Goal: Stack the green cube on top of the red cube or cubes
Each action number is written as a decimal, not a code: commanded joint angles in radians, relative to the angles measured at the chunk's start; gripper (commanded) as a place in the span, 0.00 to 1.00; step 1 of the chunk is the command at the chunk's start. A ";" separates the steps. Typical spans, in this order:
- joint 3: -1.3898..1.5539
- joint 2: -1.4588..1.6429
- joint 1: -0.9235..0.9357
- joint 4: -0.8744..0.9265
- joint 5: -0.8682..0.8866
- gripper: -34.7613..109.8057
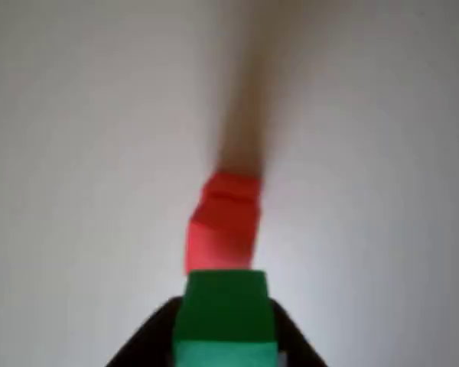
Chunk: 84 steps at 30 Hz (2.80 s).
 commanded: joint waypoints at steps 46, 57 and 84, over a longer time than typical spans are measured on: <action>-0.107 -0.058 0.037 0.003 -0.031 0.36; -0.107 -0.012 0.044 0.029 -0.046 0.36; 0.448 1.025 -0.014 0.066 -0.048 0.23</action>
